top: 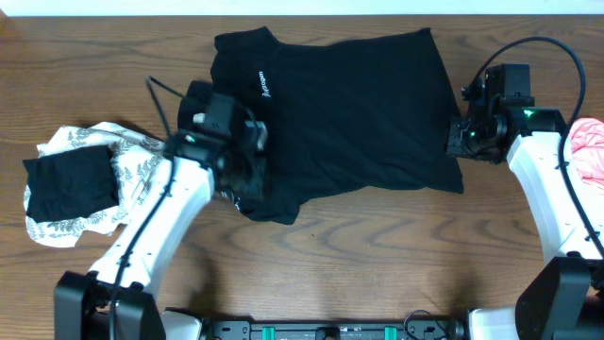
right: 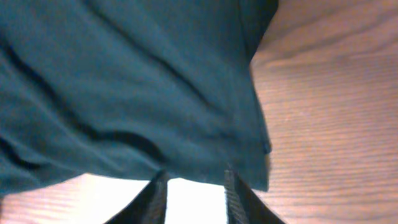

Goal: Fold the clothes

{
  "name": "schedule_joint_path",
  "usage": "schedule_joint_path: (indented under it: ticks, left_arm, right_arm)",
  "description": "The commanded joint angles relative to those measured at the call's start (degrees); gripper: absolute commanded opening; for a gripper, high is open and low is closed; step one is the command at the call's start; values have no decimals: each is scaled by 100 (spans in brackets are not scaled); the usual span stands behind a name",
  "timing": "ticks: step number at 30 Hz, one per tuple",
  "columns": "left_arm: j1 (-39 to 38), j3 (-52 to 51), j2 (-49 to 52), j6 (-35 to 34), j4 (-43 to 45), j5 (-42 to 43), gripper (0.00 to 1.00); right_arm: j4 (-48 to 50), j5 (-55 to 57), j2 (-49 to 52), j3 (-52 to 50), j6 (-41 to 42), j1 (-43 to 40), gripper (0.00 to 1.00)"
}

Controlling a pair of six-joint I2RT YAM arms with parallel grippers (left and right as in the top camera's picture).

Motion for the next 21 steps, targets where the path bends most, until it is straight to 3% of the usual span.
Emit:
schedule_joint_path:
  ticks: [1,4,14,21]
  left_arm:
    - [-87,-706,63,-142,315,0,47]
    - [-85,-1335,66,-142,1056,-120,46]
    - [-85,-2297,203,-140,2949,-649,45]
    - [-85,-2350,538,-490,2496,-581,12]
  right_arm:
    - [-59,-289,44,0,122,103,18]
    - [-63,-380,70,-11,236,227,12]
    - [42,-479,710,-76,251,734,7]
    - [151,-483,1331,-76,249,859,5]
